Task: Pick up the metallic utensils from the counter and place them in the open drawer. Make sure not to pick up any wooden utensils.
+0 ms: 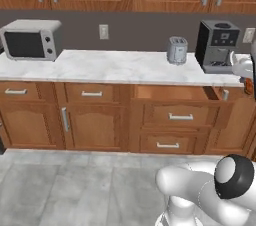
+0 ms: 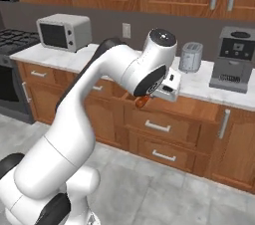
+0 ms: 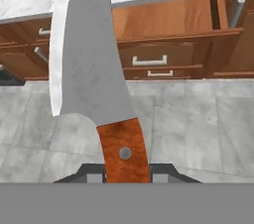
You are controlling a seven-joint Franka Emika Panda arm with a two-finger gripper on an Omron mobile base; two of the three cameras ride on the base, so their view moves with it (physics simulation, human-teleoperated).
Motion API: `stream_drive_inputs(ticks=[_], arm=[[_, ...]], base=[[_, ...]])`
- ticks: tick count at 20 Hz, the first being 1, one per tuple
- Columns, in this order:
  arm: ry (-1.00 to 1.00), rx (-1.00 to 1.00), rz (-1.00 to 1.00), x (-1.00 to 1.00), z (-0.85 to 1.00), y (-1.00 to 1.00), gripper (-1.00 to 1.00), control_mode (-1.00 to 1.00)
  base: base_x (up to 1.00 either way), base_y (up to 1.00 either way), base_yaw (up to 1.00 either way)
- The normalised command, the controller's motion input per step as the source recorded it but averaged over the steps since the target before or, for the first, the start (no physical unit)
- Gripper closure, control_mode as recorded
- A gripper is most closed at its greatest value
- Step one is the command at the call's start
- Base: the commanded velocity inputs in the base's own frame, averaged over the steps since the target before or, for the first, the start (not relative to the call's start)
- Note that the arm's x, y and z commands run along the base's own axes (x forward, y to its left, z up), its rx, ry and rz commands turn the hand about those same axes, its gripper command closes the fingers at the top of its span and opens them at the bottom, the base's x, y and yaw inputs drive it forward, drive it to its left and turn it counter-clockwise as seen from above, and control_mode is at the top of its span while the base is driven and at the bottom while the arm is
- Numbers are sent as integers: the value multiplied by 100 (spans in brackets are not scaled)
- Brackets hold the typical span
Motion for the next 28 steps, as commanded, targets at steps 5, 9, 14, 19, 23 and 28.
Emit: stream_drive_inputs(ticks=[5, 9, 14, 19, 23, 28], arm=[[0, 0, 0, 0, 0, 0, 100, 100], [0, 0, 0, 0, 0, 0, 100, 100], [0, 0, 0, 0, 0, 0, 100, 100], [0, 0, 0, 0, 0, 0, 100, 100], [0, 0, 0, 0, 0, 0, 100, 100], [0, 0, 0, 0, 0, 0, 100, 100]], base=[[93, -1, 8], [63, 0, 0], [4, -11, 6], [-20, -92, 23], [5, -100, 25], [7, -100, 21]])
